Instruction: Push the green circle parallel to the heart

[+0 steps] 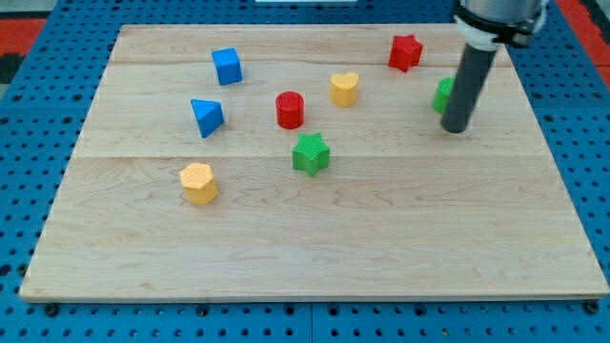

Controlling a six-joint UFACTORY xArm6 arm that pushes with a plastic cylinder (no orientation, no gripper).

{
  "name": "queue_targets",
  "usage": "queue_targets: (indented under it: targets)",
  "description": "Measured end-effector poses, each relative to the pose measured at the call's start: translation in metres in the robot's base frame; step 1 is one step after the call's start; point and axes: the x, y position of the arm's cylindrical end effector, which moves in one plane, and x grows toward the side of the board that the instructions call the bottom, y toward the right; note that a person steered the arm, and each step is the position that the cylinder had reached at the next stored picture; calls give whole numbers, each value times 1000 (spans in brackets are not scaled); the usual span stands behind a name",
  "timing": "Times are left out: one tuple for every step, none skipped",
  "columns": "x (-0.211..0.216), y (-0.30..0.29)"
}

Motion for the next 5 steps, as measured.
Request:
queue_targets:
  targets:
    - [-12,27]
    - [-37,27]
    - [-38,25]
    - [-38,-13]
    - [-37,-25]
